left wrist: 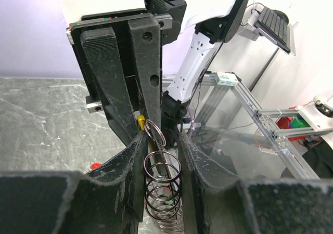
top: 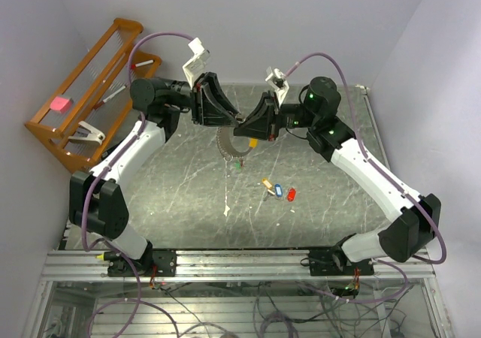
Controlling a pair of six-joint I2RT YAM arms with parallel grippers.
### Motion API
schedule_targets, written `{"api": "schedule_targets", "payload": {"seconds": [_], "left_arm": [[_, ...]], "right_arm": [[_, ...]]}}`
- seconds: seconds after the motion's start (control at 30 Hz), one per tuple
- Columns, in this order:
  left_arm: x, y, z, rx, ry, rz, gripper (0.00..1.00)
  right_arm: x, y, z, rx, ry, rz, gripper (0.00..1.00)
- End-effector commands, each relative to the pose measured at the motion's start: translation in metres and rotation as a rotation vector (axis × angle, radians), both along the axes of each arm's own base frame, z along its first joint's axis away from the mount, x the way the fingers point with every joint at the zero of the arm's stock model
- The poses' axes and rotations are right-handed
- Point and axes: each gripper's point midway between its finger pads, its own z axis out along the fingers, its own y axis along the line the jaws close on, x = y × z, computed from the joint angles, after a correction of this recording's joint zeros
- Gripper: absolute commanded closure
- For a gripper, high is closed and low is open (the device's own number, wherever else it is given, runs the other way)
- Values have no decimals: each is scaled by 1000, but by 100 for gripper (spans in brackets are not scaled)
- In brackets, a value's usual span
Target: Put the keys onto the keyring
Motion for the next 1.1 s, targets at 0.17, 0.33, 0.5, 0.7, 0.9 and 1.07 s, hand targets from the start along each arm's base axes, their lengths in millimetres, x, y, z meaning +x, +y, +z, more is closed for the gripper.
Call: {"api": "schedule_targets", "payload": {"seconds": [0.17, 0.33, 0.5, 0.7, 0.9, 1.07], "left_arm": [[-5, -2, 4, -5, 0, 1, 79], [-5, -3, 5, 1, -2, -15, 79], [-9, 0, 4, 21, -12, -49, 79], [-17, 1, -2, 69, -15, -87, 79], [-26, -2, -1, 70, -27, -107, 81], [-27, -1, -1, 75, -22, -108, 85]], "right_arm": [[6, -6, 21, 5, -117, -101, 100], [2, 0, 16, -25, -99, -55, 100], [-2, 0, 14, -38, -105, -38, 100], [-2, 1, 10, -59, -98, -32, 100], [0, 1, 9, -67, -99, -41, 100], [3, 0, 7, -79, -100, -59, 100]]}}
